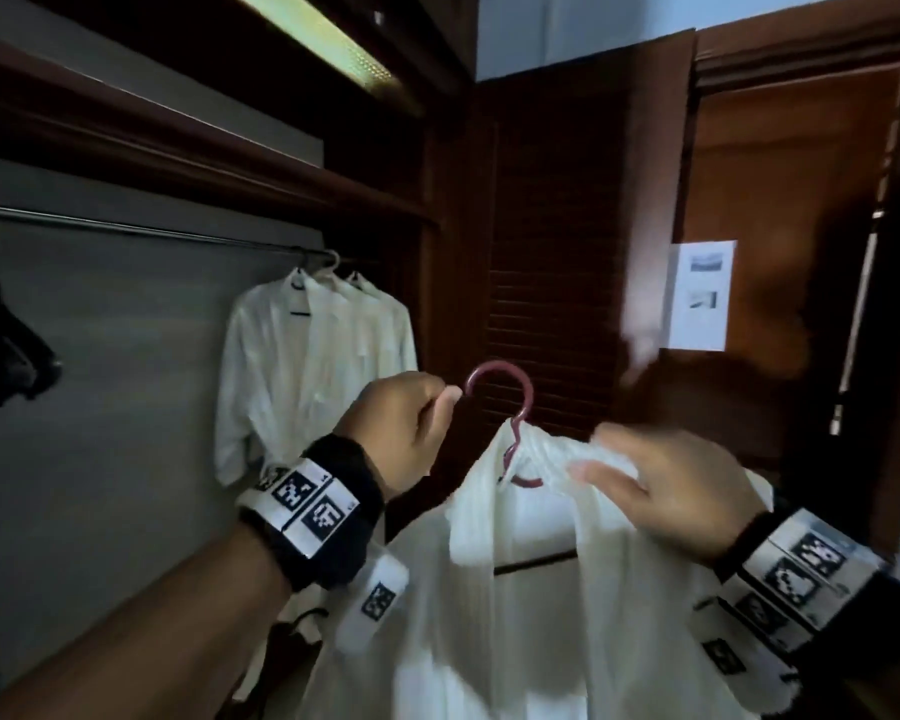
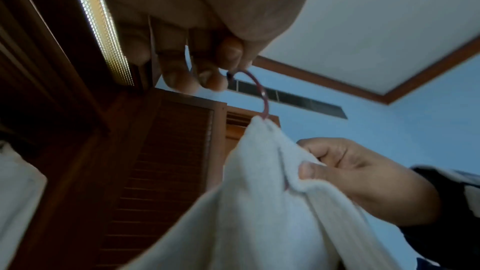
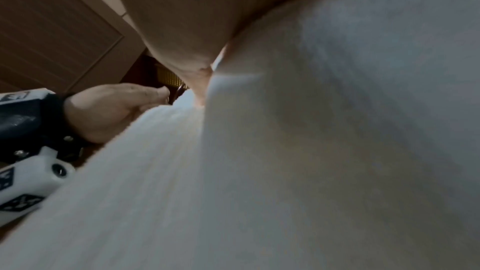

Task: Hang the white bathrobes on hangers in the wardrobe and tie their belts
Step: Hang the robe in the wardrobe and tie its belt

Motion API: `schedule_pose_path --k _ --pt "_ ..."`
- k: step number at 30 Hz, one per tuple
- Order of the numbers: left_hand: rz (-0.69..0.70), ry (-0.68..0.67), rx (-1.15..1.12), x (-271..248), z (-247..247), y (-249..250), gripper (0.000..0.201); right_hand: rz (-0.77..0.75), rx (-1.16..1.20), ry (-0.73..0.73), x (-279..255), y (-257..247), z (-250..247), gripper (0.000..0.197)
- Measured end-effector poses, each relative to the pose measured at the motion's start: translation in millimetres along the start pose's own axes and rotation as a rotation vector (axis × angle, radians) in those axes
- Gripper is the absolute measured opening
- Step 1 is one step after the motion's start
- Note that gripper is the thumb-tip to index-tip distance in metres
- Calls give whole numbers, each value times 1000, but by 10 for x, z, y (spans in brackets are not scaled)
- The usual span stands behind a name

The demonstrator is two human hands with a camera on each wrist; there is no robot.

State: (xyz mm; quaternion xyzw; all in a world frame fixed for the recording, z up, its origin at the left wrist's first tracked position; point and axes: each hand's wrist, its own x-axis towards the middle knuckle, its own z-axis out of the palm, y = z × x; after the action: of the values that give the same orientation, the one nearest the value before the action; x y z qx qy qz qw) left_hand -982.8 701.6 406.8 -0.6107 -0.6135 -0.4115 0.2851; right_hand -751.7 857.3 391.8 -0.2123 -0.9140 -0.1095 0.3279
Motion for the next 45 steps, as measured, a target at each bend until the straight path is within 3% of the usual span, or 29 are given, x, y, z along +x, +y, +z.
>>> schedule_pose_path --k 2,5,7,10,13,17,20,23,25,27,31,35,39,41,45 --pt "-73 -112 97 98 6 -221 54 -18 47 19 286 -22 476 43" --pt "-276 -386 447 161 251 -570 67 36 179 48 857 -31 1127 46" --pt "-372 -459 603 217 497 -950 54 34 286 47 1319 -3 1448 42" --pt "-441 -333 621 484 647 -1586 36 -30 380 33 2107 82 1818 32" --pt "-514 -236 603 844 530 -2180 42 -155 455 53 2846 103 2198 31" --pt "-645 71 353 1269 352 -2911 50 -372 434 58 3586 -231 2810 39" --pt "-594 36 333 1366 466 -3303 41 -331 561 65 4108 -507 3152 38" --pt "-415 -70 362 1459 425 -3747 14 -287 616 103 4679 -794 3329 38" --pt "-321 -53 435 1559 221 -4170 15 -256 624 94 5070 -1022 3442 37" --pt "-354 5 545 1631 -69 -4658 9 -216 621 65 5542 -1238 3541 35" --pt "-566 -48 1017 1936 -655 -5619 32 -156 551 -18 6663 -1665 3571 28" --pt "-576 -85 1224 2591 -1158 -6321 61 -104 496 -10 7516 -2142 3653 46" --pt "-676 -261 1250 3015 -1379 -6851 73 -179 396 -130 7834 -2592 4071 44" --pt "-639 -307 1236 3166 -1362 -7005 74 -231 372 -172 7916 -2773 4465 36" --pt "-485 -402 1031 3461 -1158 -7223 66 -193 462 -56 7910 -2901 4893 31"
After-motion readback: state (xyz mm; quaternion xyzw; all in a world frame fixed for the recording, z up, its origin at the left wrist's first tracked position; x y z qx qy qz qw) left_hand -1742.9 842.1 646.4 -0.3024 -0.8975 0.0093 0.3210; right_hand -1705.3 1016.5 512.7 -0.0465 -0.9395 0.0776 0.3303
